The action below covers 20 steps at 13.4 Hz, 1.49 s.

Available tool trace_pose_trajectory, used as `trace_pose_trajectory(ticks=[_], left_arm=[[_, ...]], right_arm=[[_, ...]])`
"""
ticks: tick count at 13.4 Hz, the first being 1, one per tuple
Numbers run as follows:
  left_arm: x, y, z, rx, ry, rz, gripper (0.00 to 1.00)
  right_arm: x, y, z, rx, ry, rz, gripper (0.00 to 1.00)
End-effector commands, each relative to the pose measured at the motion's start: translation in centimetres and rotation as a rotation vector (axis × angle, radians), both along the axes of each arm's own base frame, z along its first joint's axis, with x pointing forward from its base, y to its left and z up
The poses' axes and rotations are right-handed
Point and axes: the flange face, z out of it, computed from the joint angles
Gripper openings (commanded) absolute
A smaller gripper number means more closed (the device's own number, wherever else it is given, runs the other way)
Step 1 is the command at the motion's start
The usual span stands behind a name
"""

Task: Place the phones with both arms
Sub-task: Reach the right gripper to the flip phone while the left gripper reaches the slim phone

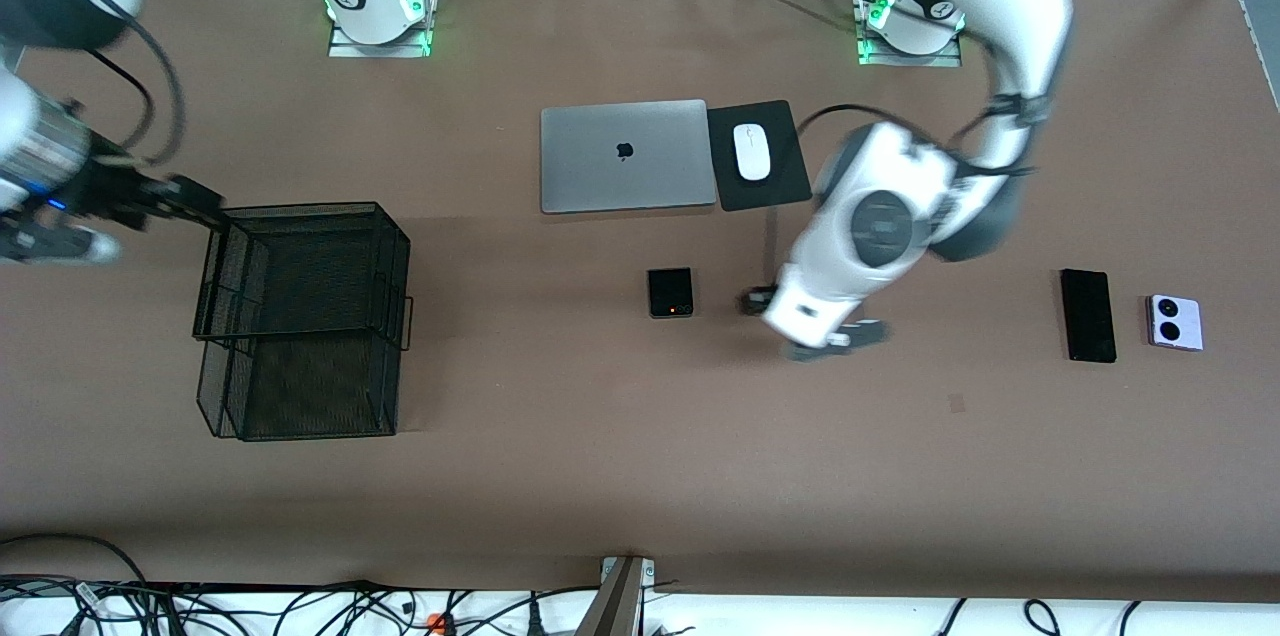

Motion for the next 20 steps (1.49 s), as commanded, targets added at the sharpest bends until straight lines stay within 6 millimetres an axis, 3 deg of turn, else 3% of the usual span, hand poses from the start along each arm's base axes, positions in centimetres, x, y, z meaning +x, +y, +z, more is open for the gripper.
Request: trace_pose_trajectory(ticks=[1, 4, 6, 9, 11, 12, 13, 16, 18, 20], left_arm=[[0.9, 8.5, 1.0, 0.101, 0.036, -0.097, 1.0], [1.8, 18.2, 1.6, 0.1, 0.088, -0.164, 1.0], [2.2, 25.7, 1.7, 0.125, 0.096, -0.261, 1.0], [1.9, 36.4, -1.1, 0.095, 0.085, -0.325, 1.0], [1.5, 39.9, -3.4, 0.076, 0.068, -0.382, 1.0], [1.1, 40.5, -5.0, 0.076, 0.054, -0.382, 1.0], [0.8, 41.0, -6.6, 0.078, 0.022, -0.396, 1.0], [-0.7, 43.3, -10.5, 0.075, -0.032, -0.433, 1.0], [-1.2, 44.0, -13.1, 0.061, -0.031, -0.454, 1.0], [-1.5, 44.5, -14.5, 0.058, -0.037, -0.45, 1.0]], right_arm=[[1.1, 6.7, -2.5, 0.025, -0.033, -0.022, 1.0], [1.4, 14.8, -6.0, 0.008, -0.07, -0.064, 1.0], [0.8, 21.8, -8.4, -0.03, -0.081, -0.119, 1.0], [-1.2, 31.9, -11.6, -0.042, -0.09, -0.116, 1.0], [-3.3, 39.4, -14.8, -0.053, -0.101, -0.034, 1.0], [-4.1, 42.6, -16.1, -0.06, -0.122, 0.019, 1.0], [-4.4, 44.6, -17.4, -0.058, -0.133, 0.047, 1.0], [-5.7, 48.5, -21.5, -0.006, -0.152, 0.072, 1.0], [-7.0, 50.1, -25.0, -0.01, -0.164, 0.031, 1.0], [-7.6, 50.9, -27.5, -0.011, -0.18, 0.043, 1.0]])
